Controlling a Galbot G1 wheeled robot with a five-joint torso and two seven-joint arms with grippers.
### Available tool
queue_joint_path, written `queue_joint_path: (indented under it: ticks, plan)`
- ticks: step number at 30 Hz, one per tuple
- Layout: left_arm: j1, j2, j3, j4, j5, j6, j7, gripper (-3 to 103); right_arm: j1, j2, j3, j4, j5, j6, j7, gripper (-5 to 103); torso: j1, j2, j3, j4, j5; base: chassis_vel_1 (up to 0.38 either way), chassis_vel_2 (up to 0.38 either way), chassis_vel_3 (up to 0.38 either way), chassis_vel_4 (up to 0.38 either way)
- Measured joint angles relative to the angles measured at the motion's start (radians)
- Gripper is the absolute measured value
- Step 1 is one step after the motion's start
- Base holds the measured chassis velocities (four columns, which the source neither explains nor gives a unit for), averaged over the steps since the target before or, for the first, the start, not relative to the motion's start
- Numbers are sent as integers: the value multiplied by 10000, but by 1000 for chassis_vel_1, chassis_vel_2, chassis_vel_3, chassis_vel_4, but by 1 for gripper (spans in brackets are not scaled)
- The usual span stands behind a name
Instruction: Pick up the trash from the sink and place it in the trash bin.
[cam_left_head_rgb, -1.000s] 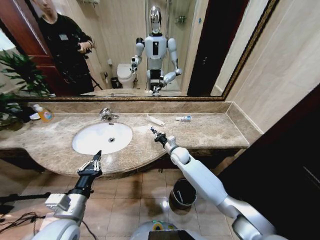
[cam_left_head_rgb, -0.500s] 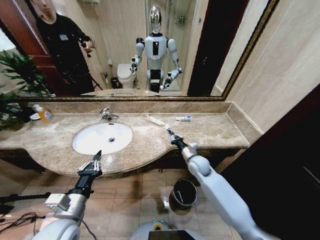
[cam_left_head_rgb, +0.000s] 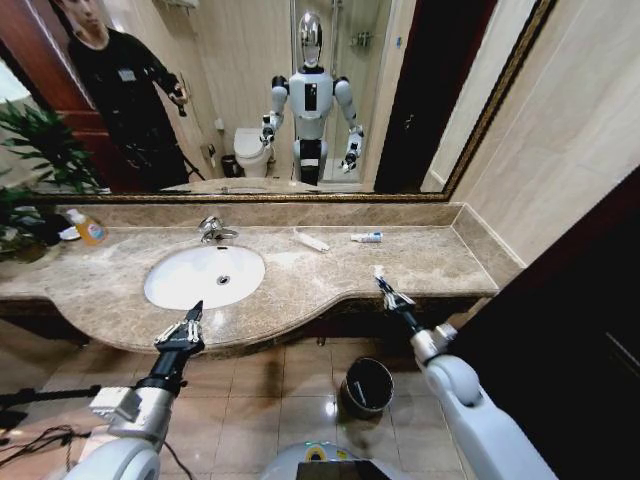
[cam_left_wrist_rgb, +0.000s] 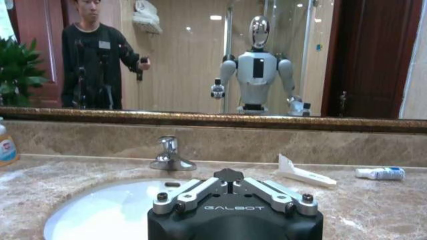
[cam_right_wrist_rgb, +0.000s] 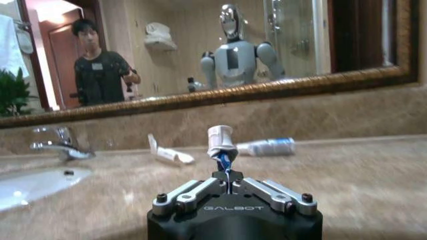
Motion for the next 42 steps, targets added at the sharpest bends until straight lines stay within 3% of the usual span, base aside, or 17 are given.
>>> queue_joint_path:
  ticks: [15, 31, 42]
  plan:
    - [0, 0, 0, 0, 0, 0, 0, 0, -1262, 960, 319, -2321, -994, 1749, -1019, 0, 0, 0, 0, 0, -4, 0, 0, 0, 0]
    - [0, 0, 0, 0, 0, 0, 0, 0, 200, 1520, -644, -6151, -2193, 2656, -837, 0, 1, -1, 2, 1, -4, 0, 0, 0, 0]
    - [0, 0, 0, 0, 0, 0, 0, 0, 676, 1895, -763, -7282, -2583, 2868, -755, 0, 1, -1, 2, 1, -4, 0, 0, 0, 0]
